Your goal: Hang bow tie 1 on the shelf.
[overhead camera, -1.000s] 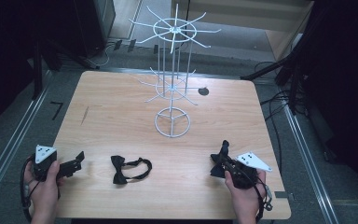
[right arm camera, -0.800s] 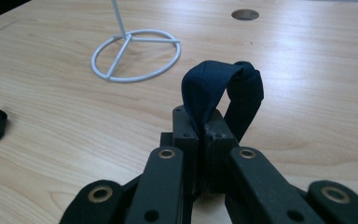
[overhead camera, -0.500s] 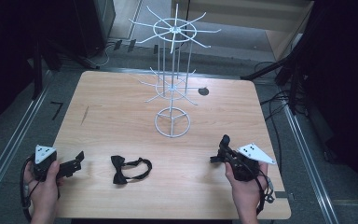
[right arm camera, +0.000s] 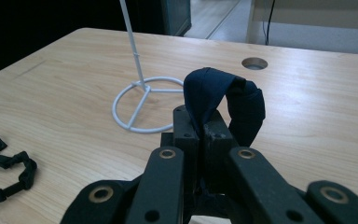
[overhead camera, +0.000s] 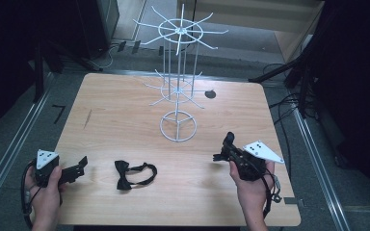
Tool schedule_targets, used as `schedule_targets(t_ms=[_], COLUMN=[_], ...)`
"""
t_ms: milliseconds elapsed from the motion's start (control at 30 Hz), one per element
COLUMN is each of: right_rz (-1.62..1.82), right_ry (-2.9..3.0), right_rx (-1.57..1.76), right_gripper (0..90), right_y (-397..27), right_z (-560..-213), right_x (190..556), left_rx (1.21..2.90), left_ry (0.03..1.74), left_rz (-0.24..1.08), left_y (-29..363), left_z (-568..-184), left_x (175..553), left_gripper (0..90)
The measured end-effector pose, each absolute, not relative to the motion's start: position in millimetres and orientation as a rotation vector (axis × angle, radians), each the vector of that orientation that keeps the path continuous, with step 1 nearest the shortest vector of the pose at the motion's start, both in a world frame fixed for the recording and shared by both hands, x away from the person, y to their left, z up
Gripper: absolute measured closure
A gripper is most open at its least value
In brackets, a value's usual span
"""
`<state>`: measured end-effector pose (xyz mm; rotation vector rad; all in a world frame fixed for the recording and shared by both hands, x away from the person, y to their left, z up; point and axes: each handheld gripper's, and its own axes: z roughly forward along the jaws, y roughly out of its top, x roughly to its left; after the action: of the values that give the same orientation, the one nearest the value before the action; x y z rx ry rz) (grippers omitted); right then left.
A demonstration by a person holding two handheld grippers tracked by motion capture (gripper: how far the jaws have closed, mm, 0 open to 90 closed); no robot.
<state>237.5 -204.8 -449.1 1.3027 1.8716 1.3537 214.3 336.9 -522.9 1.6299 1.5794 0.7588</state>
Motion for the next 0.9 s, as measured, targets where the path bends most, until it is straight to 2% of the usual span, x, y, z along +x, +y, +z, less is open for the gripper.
schedule_targets(t_ms=[900], right_rz=[1.409], right_ry=[1.853], right_rx=[1.250], right_gripper=[87.8], right_y=[-183.4], right_z=[-418.6], right_x=[253.1], left_rx=[1.603], left_ry=[1.589], left_rz=[0.744], left_y=[340.3], left_z=[-522.9], left_x=[215.5], left_gripper=[0.0])
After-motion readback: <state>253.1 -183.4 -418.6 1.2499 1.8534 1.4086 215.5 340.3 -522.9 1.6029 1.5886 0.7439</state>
